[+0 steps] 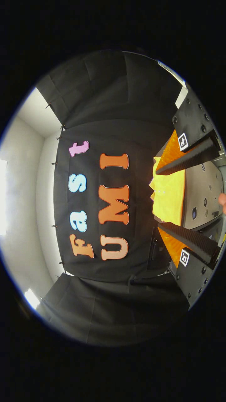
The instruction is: Put the clothes into the washing machine and then close the washing machine lid.
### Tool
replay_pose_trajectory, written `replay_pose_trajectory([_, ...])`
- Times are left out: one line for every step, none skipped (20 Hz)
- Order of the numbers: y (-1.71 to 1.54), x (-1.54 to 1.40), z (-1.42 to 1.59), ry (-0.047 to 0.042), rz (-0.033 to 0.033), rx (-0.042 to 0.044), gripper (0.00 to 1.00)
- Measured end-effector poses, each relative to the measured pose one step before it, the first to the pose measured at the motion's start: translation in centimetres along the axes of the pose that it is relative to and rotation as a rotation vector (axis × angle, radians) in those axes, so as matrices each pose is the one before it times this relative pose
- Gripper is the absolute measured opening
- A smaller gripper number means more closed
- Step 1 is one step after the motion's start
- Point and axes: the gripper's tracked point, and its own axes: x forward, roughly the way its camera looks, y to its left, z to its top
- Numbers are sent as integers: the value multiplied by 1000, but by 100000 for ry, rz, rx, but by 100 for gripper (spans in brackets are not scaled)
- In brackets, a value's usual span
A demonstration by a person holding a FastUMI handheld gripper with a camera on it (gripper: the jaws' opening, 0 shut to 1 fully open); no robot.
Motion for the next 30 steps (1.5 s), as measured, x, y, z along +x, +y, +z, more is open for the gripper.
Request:
replay_pose_trajectory([-257, 305, -20, 397, -594, 196, 97])
replay_pose_trajectory([-427, 368, -185, 806, -770, -230, 98])
replay_pose_trajectory([-443, 599, -192, 1486, -1091, -693, 98])
replay_pose_trajectory([-328, 464, -315, 1863, -788, -609, 97])
replay_pose_trajectory([-122, 760, -161, 1366, 55, 10, 97])
replay_pose_trajectory([-102, 853, -39, 1225, 100, 1177, 98])
replay_pose_trajectory([-155, 1027, -210, 1531, 316, 1730, 98])
replay_pose_trajectory([-452, 1379, -203, 1803, -1109, 1730, 98])
replay_pose_trajectory([-684, 1535, -403, 2640, -1907, 722, 98])
replay_pose_trajectory([-563, 1403, -526, 2911, -2067, -58, 98])
replay_pose_trajectory([-645, 1394, -417, 3027, -2466, -1354, 98])
replay_pose_trajectory([-566, 1625, -124, 2806, -2625, -1554, 98])
replay_pose_trajectory([-545, 1774, -270, 3389, -2952, -1642, 98])
replay_pose_trajectory([-506, 1984, -84, 3660, -3579, -1089, 98])
replay_pose_trajectory([-6, 1825, -256, 3495, -1257, 197, 98])
replay_pose_trajectory([1139, 1516, 84, 2199, 1860, 639, 98])
replay_pose_trajectory([937, 1428, -44, 1361, 2684, 637, 98])
replay_pose_trajectory([893, 1074, -45, 746, 2526, -10, 98])
replay_pose_trajectory([432, 1321, 3, 1260, 943, -586, 98])
replay_pose_trajectory([137, 1290, -288, 1980, -313, -137, 98])
replay_pose_trajectory([219, 1160, -164, 2173, 80, -26, 98])
replay_pose_trajectory([43, 1008, -440, 2640, -979, 103, 98])
replay_pose_trajectory([-158, 832, -454, 2254, -859, -309, 98])
replay_pose_trajectory([-110, 807, -368, 2302, -1067, -341, 98])
replay_pose_trajectory([-169, 727, -348, 1452, -1314, 557, 98])
replay_pose_trajectory([361, 780, -238, 1001, 830, 1184, 98])
replay_pose_trajectory([624, 681, -281, 1206, 1822, 1006, 98])
replay_pose_trajectory([456, 554, -382, 1482, 1051, -237, 98])
replay_pose_trajectory([82, 465, -250, 1054, 292, -1014, 98])
replay_pose_trajectory([17, 385, -349, 1478, 57, -1747, 98])
